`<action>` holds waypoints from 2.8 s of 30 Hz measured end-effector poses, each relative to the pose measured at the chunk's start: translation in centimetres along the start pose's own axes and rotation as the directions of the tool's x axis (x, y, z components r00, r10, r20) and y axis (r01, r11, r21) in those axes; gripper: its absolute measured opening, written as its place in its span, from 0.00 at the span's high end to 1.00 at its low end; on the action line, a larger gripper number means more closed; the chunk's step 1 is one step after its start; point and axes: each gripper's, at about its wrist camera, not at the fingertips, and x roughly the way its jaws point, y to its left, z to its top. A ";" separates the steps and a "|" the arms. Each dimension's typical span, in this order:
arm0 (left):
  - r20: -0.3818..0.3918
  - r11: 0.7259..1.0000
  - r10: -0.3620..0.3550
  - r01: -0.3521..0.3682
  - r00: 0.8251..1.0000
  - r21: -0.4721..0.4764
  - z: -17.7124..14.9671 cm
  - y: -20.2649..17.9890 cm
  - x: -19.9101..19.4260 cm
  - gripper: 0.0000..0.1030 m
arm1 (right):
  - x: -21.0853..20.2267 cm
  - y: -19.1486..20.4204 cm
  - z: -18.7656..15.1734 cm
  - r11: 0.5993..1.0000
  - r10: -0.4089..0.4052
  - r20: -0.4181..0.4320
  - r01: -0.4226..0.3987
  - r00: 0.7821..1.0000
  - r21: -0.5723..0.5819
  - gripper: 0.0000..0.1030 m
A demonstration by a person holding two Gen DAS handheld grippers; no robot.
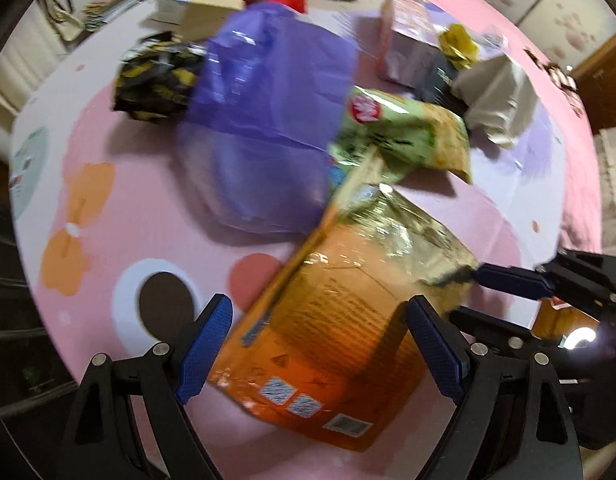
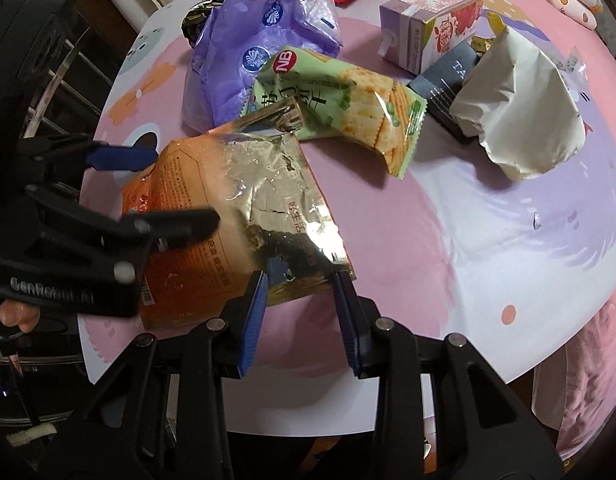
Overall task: Collect trash
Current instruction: 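Grasp the orange-gold snack bag with the left gripper while the right gripper grasps the green NB cracker wrapper, then lift the orange bag with the left gripper while the right gripper lifts the green wrapper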
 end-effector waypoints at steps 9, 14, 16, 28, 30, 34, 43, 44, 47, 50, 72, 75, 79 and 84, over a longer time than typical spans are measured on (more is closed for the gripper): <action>-0.026 0.999 0.019 -0.018 0.999 0.032 -0.1 -2.5 1.4 0.13 | 0.2 0.6 0.3 1.000 0.012 -0.008 -0.012 1.000 -0.003 0.71; -0.023 0.995 0.043 -0.041 0.999 0.089 0.1 -4.7 1.7 0.61 | 0.0 0.2 -0.4 1.000 0.024 -0.016 -0.024 1.000 0.008 0.71; -0.031 0.997 0.016 -0.014 0.999 0.071 0.1 -5.5 1.9 0.72 | -0.5 -0.5 -0.7 1.000 0.023 -0.013 -0.023 1.000 0.008 0.71; 0.029 0.994 0.038 -0.035 0.999 -0.100 -1.4 -6.5 -0.9 0.93 | -4.2 -3.0 2.6 0.999 -0.032 0.110 0.036 0.993 -0.029 0.71; 0.035 0.989 0.063 -0.058 0.997 -0.138 -1.9 -5.4 -2.1 0.94 | -4.6 -3.3 3.9 0.997 -0.051 0.125 0.059 0.991 -0.057 0.71; 0.057 0.970 0.101 -0.086 0.993 -0.226 -2.8 -3.8 -4.6 0.94 | -4.5 -2.4 6.9 0.981 -0.068 0.145 0.093 0.987 -0.169 0.51; 0.048 0.952 0.101 -0.083 0.994 -0.296 -4.1 -2.0 -5.7 0.94 | 0.6 1.3 10.3 0.859 -0.026 0.074 0.060 0.997 -0.508 0.38; 0.047 0.950 0.098 -0.080 0.994 -0.301 -4.1 -1.9 -5.6 0.94 | 1.2 1.4 10.2 0.850 -0.029 0.059 0.055 0.998 -0.523 0.38; 0.042 0.946 0.105 -0.087 0.994 -0.311 -4.2 -1.8 -5.2 0.94 | 3.2 1.3 9.9 0.839 -0.043 0.006 0.039 0.999 -0.543 0.38; 0.038 0.942 0.112 -0.094 0.993 -0.321 -4.4 -2.0 -5.1 0.94 | 3.1 0.4 9.7 0.866 0.001 0.007 0.003 1.000 -0.500 0.38; 0.045 0.903 0.238 -0.204 0.970 -0.379 -5.4 -7.0 -6.9 0.94 | -2.4 -2.0 6.2 0.867 0.034 -0.049 -0.054 0.998 -0.495 0.98; 0.047 0.892 0.267 -0.229 0.963 -0.390 -5.6 -8.3 -7.2 0.94 | -4.2 -2.6 6.0 0.861 0.051 -0.052 -0.070 0.997 -0.504 0.98; 0.060 0.868 0.309 -0.256 0.949 -0.426 -5.9 -10.4 -7.8 0.94 | -6.4 -3.9 4.8 0.844 0.067 -0.045 -0.080 0.997 -0.530 0.98; 0.066 0.828 0.371 -0.298 0.926 -0.474 -6.6 -13.5 -8.3 0.94 | -9.2 -5.5 1.7 0.823 0.086 -0.018 -0.081 0.996 -0.562 0.98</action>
